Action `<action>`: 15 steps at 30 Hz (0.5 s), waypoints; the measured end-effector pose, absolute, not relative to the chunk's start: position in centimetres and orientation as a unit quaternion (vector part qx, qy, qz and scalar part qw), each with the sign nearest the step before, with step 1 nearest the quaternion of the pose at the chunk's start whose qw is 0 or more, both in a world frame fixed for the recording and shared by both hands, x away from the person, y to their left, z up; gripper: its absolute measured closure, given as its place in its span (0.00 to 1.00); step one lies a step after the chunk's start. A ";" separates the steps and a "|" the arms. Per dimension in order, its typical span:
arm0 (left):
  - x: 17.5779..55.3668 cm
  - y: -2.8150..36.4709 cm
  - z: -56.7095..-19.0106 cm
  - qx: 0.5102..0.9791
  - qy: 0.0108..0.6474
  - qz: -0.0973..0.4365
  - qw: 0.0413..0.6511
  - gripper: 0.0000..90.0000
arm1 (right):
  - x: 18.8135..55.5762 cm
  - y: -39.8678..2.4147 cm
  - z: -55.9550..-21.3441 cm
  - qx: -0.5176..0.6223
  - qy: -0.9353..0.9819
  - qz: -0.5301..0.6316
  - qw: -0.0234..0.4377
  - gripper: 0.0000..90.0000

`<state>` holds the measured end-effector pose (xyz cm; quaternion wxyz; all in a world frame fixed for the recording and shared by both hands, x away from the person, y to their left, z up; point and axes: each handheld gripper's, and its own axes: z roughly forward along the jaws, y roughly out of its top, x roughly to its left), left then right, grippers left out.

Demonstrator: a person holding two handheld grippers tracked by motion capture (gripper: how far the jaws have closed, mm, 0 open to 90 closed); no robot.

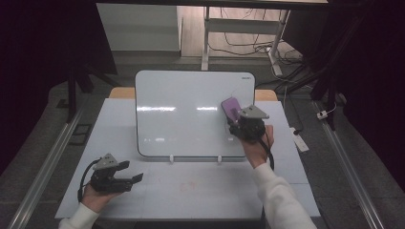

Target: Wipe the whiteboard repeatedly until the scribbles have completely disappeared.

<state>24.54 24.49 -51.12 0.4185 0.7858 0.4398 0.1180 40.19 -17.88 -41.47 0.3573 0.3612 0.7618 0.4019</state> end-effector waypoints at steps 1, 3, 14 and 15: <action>24.5 24.5 -51.1 0.786 0.440 0.118 0.418 0.26 | 40.7 -17.9 -40.9 0.364 0.758 0.402 0.362 0.45; 24.5 24.5 -51.1 0.785 0.440 0.118 0.419 0.26 | 41.7 -17.9 -39.7 0.371 0.750 0.403 0.370 0.45; 24.5 24.6 -51.0 0.784 0.440 0.118 0.421 0.26 | 44.2 -18.7 -36.9 0.395 0.729 0.402 0.388 0.45; 24.5 24.6 -51.0 0.784 0.440 0.119 0.421 0.26 | 44.3 -18.7 -36.8 0.393 0.730 0.400 0.390 0.45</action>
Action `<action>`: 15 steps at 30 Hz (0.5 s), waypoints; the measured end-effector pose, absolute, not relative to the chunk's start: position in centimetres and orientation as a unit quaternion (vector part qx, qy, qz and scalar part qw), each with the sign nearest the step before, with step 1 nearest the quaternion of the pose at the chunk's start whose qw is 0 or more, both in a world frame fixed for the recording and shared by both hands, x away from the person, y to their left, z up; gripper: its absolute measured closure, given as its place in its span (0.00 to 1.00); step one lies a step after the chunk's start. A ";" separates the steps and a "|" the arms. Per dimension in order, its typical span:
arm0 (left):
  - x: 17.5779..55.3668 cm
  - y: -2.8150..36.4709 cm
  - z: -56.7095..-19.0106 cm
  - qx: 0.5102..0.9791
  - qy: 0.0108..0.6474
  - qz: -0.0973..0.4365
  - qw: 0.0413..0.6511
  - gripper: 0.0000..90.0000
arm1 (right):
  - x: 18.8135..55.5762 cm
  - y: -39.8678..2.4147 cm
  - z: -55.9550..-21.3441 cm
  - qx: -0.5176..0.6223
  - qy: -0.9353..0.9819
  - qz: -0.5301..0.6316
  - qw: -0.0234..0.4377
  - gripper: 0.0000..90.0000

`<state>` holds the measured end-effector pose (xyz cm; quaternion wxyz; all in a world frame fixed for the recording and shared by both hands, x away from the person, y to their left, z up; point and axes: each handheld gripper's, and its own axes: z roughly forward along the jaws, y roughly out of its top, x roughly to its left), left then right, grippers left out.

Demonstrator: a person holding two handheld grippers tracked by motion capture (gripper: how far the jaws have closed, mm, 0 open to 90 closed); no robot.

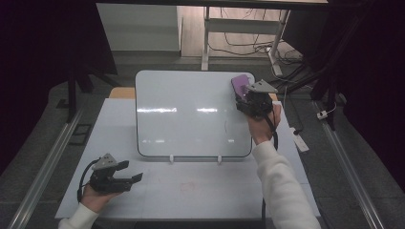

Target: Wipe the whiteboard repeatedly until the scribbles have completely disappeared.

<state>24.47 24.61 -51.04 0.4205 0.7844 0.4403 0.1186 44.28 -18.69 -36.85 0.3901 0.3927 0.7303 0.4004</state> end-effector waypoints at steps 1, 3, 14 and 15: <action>24.5 24.6 -51.0 0.785 0.440 0.119 0.420 0.26 | 44.3 -18.7 -36.7 0.392 0.730 0.400 0.391 0.45; 24.5 24.5 -51.0 0.785 0.439 0.119 0.420 0.26 | 44.4 -18.8 -36.5 0.396 0.728 0.402 0.389 0.45; 24.5 24.5 -51.1 0.786 0.438 0.119 0.420 0.26 | 41.7 -16.3 -39.6 0.347 0.778 0.380 0.361 0.46; 24.5 24.5 -51.1 0.786 0.438 0.119 0.420 0.26 | 41.2 -16.0 -40.1 0.342 0.781 0.379 0.360 0.46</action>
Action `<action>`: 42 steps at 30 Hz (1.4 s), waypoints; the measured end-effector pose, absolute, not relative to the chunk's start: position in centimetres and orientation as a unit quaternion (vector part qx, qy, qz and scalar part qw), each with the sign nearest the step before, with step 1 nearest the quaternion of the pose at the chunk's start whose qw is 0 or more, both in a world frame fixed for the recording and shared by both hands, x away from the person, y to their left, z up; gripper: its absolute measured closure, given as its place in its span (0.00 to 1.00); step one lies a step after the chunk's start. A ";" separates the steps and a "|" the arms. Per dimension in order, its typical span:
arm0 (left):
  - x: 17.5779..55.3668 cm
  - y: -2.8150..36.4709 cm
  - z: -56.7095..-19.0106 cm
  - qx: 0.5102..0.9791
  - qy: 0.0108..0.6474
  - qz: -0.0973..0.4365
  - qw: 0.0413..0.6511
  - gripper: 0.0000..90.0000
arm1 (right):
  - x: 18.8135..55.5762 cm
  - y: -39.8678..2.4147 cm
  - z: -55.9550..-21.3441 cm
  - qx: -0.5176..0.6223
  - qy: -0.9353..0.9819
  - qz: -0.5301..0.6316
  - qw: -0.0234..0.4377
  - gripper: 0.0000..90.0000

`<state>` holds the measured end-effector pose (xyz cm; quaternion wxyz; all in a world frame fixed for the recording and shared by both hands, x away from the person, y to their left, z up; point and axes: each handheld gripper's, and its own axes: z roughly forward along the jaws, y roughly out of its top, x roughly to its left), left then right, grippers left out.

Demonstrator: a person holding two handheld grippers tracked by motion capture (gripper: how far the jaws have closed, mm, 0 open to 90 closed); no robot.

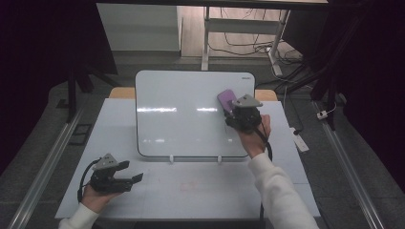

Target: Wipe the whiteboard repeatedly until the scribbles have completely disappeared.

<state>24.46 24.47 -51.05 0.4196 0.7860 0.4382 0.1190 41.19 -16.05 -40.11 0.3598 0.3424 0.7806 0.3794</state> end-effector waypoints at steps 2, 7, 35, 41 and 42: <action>24.5 24.4 -51.1 0.786 0.439 0.119 0.419 0.26 | 40.2 -15.7 -41.2 0.333 0.788 0.375 0.358 0.46; 24.5 24.4 -51.0 0.786 0.438 0.119 0.419 0.26 | 37.9 -15.5 -43.9 0.315 0.801 0.367 0.352 0.46; 24.5 24.6 -51.1 0.785 0.439 0.118 0.420 0.26 | 43.7 -18.4 -37.5 0.386 0.741 0.397 0.380 0.45; 24.5 24.7 -51.1 0.785 0.440 0.118 0.421 0.26 | 44.1 -18.2 -36.9 0.386 0.747 0.391 0.374 0.46; 24.5 24.7 -51.1 0.785 0.440 0.118 0.420 0.26 | 43.8 -18.0 -37.1 0.382 0.754 0.386 0.369 0.46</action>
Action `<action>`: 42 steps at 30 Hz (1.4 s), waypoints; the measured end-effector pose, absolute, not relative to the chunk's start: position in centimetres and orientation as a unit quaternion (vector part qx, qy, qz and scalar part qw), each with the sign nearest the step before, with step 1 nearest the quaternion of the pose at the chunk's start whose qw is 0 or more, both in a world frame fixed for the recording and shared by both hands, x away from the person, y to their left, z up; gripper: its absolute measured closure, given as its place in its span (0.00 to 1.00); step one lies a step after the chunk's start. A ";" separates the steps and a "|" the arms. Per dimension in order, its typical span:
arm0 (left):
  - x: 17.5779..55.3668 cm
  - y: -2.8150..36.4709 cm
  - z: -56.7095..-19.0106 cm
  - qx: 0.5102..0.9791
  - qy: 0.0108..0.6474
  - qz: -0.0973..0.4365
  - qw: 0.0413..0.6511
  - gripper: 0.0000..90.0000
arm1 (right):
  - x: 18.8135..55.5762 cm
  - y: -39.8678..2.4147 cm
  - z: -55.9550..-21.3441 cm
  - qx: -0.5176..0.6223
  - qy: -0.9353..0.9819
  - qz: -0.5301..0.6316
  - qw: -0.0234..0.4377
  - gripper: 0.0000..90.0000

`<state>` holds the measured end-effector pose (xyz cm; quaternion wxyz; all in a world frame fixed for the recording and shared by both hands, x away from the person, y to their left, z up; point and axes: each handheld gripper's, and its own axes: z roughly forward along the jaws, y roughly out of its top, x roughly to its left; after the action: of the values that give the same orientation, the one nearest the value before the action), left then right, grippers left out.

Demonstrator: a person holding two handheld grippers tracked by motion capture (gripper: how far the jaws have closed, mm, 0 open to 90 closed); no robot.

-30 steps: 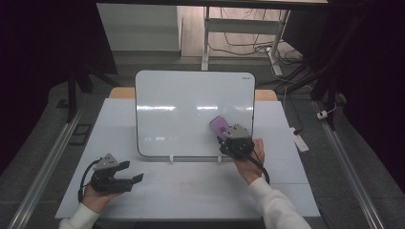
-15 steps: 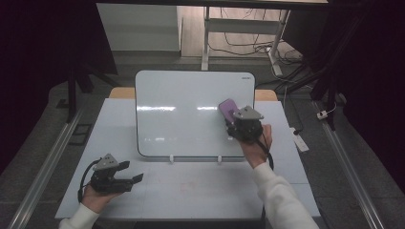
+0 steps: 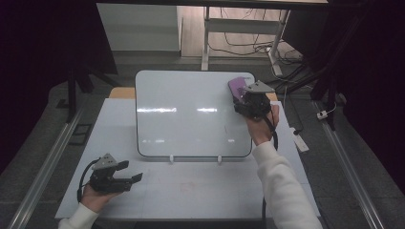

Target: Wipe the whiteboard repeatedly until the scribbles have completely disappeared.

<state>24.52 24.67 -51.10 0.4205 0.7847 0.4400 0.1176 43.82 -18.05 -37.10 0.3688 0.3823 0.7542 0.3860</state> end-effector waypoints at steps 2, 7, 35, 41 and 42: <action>24.6 24.6 -51.1 0.785 0.440 0.118 0.419 0.26 | 43.1 -17.5 -37.8 0.368 0.771 0.374 0.362 0.46; 24.5 24.5 -51.1 0.786 0.440 0.119 0.419 0.26 | 40.5 -16.3 -40.8 0.339 0.802 0.351 0.345 0.46; 24.5 24.4 -51.1 0.786 0.439 0.119 0.419 0.26 | 35.3 -18.7 -46.7 0.343 0.832 0.324 0.292 0.46; 24.5 24.4 -51.1 0.786 0.438 0.119 0.419 0.26 | 35.6 -20.0 -46.2 0.362 0.820 0.323 0.303 0.46; 24.5 24.4 -51.1 0.786 0.438 0.119 0.418 0.26 | 35.6 -20.0 -46.2 0.364 0.819 0.324 0.302 0.46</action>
<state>24.45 24.36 -51.06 0.4184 0.7864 0.4384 0.1195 35.59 -20.02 -46.24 0.3021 0.3638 0.8194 0.3241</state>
